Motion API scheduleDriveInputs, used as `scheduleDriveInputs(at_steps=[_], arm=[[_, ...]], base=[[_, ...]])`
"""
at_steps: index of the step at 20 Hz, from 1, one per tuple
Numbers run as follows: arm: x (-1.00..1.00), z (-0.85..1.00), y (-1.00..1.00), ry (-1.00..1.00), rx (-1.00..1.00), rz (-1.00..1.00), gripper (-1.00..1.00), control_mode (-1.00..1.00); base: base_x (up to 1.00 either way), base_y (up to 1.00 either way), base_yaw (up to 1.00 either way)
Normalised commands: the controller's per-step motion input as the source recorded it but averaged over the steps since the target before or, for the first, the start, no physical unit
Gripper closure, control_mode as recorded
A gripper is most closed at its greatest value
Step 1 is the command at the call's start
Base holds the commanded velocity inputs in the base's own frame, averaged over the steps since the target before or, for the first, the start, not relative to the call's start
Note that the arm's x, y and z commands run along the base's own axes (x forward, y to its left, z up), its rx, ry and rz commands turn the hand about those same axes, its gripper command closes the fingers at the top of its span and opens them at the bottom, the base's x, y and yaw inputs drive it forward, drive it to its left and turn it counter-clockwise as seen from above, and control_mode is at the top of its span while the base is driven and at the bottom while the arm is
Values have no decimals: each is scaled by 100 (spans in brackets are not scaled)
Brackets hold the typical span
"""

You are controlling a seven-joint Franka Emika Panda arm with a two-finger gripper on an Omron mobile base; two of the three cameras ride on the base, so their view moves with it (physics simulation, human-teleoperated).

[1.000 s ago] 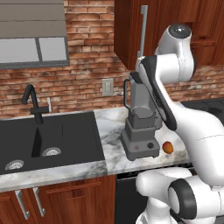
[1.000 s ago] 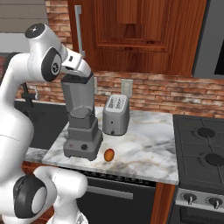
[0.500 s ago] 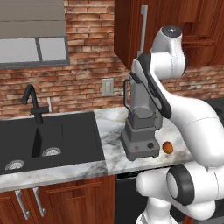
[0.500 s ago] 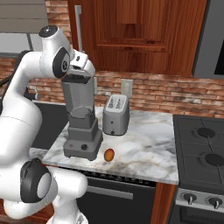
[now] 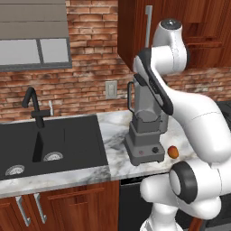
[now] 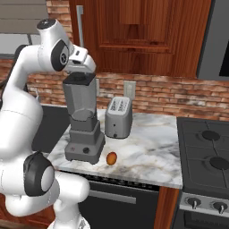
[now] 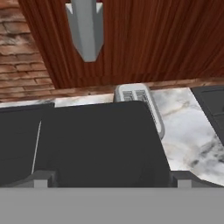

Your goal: Open the blender lid, put the mango in the blender, close the lid, and start the blender.

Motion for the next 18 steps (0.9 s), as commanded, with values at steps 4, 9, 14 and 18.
scheduleDriveInputs(at_steps=[4,9,14,18], arm=[[0,-5,0,1,-5,3,-100,-100],[0,-17,0,1,-4,2,-100,-100],[0,-31,0,2,-1,3,-100,-100],[0,-27,0,2,0,3,-100,-100]], base=[[0,0,0],[0,0,0],[0,0,0],[0,0,0]])
